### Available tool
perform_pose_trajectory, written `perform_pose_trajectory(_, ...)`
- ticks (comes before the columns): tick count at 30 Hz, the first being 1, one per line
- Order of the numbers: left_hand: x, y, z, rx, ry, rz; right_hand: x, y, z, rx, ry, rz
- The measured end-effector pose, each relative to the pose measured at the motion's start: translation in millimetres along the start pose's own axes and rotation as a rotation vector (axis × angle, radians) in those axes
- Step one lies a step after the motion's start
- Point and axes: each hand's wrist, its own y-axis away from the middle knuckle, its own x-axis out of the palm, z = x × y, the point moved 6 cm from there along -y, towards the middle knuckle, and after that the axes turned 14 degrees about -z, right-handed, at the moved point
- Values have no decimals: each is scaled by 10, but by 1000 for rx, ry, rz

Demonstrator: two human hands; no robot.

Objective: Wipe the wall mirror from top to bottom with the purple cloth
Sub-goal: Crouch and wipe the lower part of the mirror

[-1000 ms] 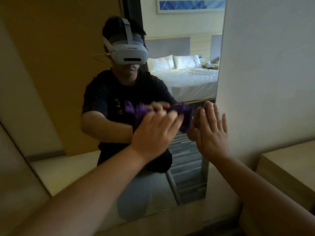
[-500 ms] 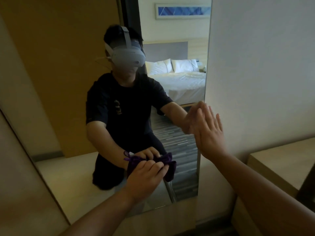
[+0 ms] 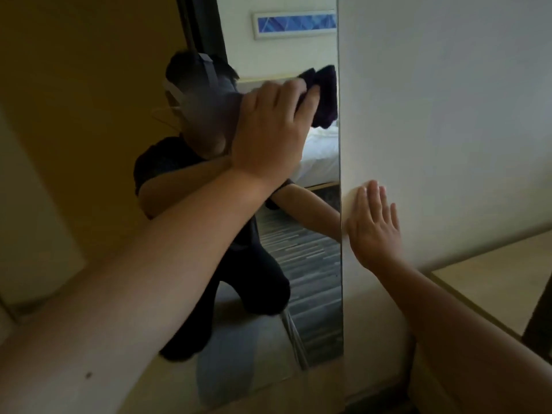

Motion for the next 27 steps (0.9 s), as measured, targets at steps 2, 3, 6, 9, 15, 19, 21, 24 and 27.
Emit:
perform_pose_trajectory(2, -46, 230, -236, 65, 27, 17, 21, -2, 3, 4, -4, -7)
perform_pose_trajectory(3, -80, 418, -404, 109, 60, 47, 19, 0, 6, 8, 1, -15)
perform_pose_trajectory(6, -168, 1162, -951, 215, 151, 209, 7, 18, -26, 2, 29, -18)
perform_pose_trajectory(9, -274, 1788, -1300, 263, 215, 311, -15, 38, -59, -59, 53, -13)
perform_pose_trajectory(15, -393, 2081, -1452, 318, 255, 343, -60, 31, -48, -54, 56, -15)
perform_pose_trajectory(19, -572, 2450, -1558, 426, 386, 432, -151, 35, -28, -51, -8, 16)
perform_pose_trajectory(21, -660, 2607, -1532, 417, 434, 509, -215, 45, -2, -34, -78, 24)
perform_pose_trajectory(24, -825, 2650, -1410, 311, 460, 574, -349, 136, 155, 8, -199, -63)
perform_pose_trajectory(27, -1105, 2695, -1103, 148, 413, 627, -440, 373, 611, -99, -316, -173)
